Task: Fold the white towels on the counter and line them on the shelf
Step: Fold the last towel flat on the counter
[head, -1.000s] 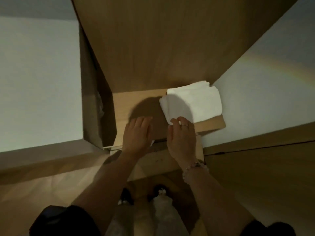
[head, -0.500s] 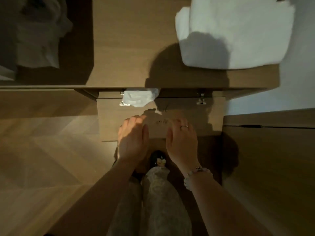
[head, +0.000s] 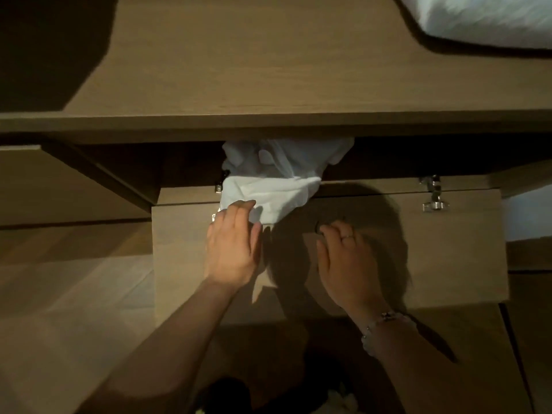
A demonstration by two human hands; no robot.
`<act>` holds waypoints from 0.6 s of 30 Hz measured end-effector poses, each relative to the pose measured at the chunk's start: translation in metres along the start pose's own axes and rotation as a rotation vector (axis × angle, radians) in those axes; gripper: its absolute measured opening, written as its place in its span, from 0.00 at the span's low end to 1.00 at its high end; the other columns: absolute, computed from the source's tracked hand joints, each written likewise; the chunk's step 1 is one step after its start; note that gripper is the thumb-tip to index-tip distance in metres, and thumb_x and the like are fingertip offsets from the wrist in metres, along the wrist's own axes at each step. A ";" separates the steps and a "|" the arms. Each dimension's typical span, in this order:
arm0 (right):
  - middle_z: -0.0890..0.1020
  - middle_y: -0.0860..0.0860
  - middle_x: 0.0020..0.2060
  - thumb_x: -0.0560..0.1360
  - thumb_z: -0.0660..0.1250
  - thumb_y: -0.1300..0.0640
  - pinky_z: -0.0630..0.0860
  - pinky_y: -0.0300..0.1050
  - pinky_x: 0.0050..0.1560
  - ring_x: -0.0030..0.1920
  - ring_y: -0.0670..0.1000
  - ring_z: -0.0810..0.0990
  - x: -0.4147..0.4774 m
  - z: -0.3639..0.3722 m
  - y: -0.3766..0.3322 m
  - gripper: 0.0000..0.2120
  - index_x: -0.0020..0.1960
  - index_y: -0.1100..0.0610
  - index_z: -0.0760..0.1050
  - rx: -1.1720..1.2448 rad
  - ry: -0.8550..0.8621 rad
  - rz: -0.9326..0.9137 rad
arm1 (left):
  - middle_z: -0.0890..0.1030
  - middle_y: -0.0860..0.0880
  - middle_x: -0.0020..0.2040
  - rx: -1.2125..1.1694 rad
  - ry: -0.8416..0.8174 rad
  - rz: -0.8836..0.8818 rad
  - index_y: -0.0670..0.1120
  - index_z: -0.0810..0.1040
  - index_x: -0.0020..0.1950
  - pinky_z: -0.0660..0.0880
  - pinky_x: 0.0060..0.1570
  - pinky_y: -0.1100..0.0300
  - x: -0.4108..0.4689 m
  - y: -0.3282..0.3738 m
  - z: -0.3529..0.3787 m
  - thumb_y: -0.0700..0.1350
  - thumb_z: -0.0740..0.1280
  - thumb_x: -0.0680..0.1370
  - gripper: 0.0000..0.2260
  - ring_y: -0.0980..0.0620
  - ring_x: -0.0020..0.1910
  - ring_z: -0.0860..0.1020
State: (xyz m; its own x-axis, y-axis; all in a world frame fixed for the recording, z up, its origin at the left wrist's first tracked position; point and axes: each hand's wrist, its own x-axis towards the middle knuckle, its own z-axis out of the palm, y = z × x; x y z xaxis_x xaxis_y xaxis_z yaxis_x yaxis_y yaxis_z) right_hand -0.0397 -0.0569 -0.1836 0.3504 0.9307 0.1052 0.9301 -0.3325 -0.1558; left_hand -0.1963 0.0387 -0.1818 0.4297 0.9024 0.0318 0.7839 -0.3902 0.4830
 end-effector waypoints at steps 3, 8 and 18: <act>0.82 0.58 0.47 0.75 0.54 0.53 0.79 0.49 0.41 0.43 0.58 0.81 0.031 0.024 0.007 0.19 0.52 0.60 0.80 0.054 0.127 -0.028 | 0.76 0.42 0.59 0.006 0.054 0.026 0.41 0.72 0.65 0.69 0.54 0.52 0.028 -0.018 0.019 0.51 0.56 0.78 0.20 0.43 0.56 0.74; 0.80 0.62 0.46 0.74 0.55 0.55 0.78 0.49 0.42 0.44 0.60 0.80 0.076 0.049 0.029 0.17 0.51 0.63 0.79 0.041 0.343 -0.119 | 0.70 0.44 0.64 0.089 0.066 -0.103 0.44 0.67 0.67 0.65 0.61 0.53 0.062 -0.031 0.042 0.58 0.59 0.78 0.24 0.46 0.63 0.67; 0.78 0.60 0.51 0.75 0.56 0.51 0.76 0.49 0.44 0.48 0.59 0.78 0.081 0.056 0.029 0.19 0.56 0.62 0.76 0.169 0.225 -0.066 | 0.70 0.41 0.67 0.030 -0.208 -0.073 0.49 0.53 0.77 0.70 0.58 0.51 0.071 -0.020 0.052 0.49 0.64 0.78 0.30 0.41 0.63 0.72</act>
State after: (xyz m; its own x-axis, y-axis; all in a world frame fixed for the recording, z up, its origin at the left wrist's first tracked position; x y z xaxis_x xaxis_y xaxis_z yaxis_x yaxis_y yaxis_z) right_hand 0.0092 0.0171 -0.2347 0.3233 0.8857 0.3331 0.9267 -0.2251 -0.3009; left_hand -0.1577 0.1013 -0.2346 0.4521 0.8726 -0.1849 0.8278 -0.3333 0.4512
